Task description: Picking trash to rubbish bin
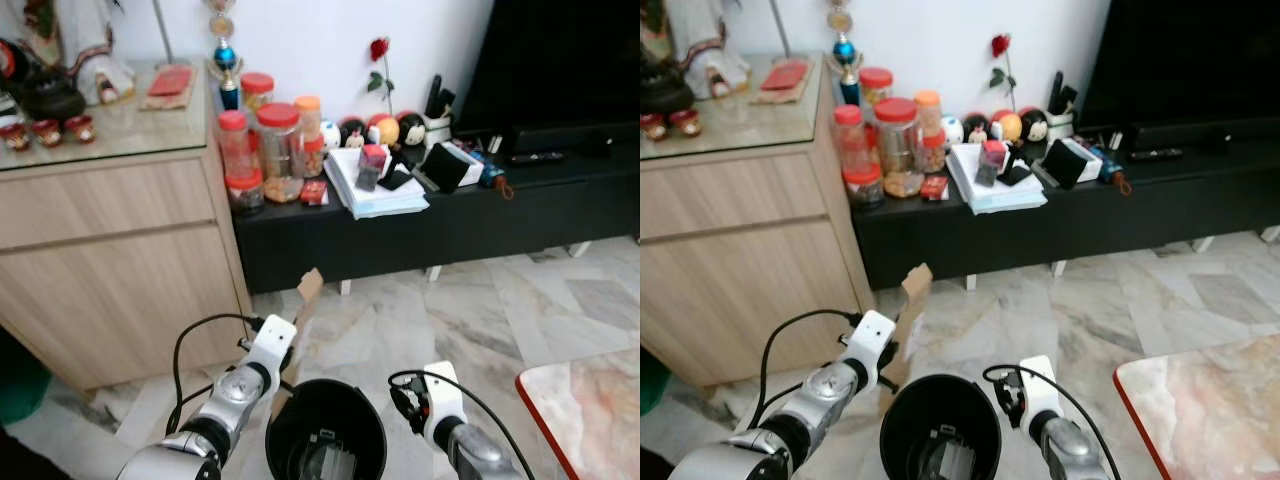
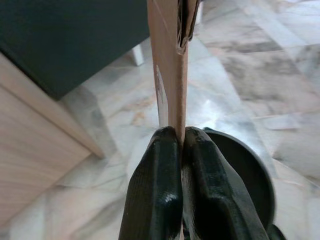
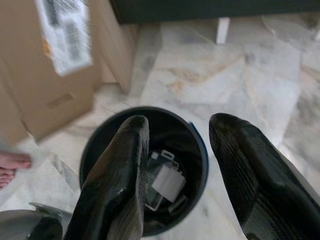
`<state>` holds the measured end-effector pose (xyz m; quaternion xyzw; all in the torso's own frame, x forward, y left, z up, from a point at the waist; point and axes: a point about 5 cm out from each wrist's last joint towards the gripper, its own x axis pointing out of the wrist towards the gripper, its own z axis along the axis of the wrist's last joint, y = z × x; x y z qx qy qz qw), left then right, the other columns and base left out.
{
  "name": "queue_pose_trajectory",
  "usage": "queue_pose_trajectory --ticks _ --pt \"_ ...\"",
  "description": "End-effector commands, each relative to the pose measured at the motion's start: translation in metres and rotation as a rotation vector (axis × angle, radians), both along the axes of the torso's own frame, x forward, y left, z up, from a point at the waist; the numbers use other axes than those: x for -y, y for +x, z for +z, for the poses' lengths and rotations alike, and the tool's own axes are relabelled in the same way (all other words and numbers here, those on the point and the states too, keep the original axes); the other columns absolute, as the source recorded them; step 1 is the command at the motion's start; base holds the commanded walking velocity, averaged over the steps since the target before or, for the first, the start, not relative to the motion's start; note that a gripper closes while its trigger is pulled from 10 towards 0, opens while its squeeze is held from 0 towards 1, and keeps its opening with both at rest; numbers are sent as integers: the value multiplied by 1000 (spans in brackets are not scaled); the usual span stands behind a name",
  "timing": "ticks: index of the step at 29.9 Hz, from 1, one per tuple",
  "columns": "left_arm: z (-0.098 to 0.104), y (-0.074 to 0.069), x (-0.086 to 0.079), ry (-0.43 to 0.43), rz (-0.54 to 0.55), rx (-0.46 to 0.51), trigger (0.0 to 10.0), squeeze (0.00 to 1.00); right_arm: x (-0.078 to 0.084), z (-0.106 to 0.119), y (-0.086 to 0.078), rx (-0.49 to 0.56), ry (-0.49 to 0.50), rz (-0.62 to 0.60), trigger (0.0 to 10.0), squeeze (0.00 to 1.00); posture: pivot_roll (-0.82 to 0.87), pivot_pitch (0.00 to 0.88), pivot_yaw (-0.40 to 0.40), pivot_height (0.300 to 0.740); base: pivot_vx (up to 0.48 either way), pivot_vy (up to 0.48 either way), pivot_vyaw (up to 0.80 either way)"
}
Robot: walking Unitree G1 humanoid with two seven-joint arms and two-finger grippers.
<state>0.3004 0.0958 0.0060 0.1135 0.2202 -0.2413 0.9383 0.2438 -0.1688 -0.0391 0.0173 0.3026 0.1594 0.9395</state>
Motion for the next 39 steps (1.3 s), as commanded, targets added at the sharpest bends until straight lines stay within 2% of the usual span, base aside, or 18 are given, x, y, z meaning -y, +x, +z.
queue_pose_trajectory --ticks 1,7,11,12,13,14,15,34,35,39 --pt "6 4 5 -13 -26 23 10000 0 -3 6 6 22 10 31 10000 0 31 27 -20 740 0 0 0" --pt "9 4 13 -50 -71 29 10000 0 -5 12 13 47 24 57 10000 0 30 31 -27 740 0 0 0" --pt "9 4 14 -34 -88 35 10000 0 -5 13 13 52 28 62 10000 0 29 34 -30 740 0 0 0" --pt "9 4 14 -35 -88 35 10000 47 -6 13 13 53 30 63 10000 0 29 34 -30 740 0 0 0" --pt "9 4 14 -35 -87 35 10000 47 -6 13 13 53 31 63 10000 0 29 34 -31 740 0 0 0" --pt "9 4 14 -36 -87 37 10000 584 -5 13 13 54 32 64 10000 0 28 35 -31 740 0 0 0" --pt "10 4 14 -38 -86 40 10000 1000 -5 13 13 55 32 65 10000 0 28 35 -31 740 0 0 0" --pt "10 4 12 -31 -106 44 10000 1000 -5 13 13 56 33 50 10000 0 34 34 -29 740 0 0 0" --pt "10 4 11 -25 -104 45 10000 0 -5 13 13 56 34 47 10000 0 34 33 -26 740 0 0 0" --pt "8 5 3 4 -67 47 10000 0 1 11 11 55 4 -3 10000 0 36 33 -23 740 0 0 0"
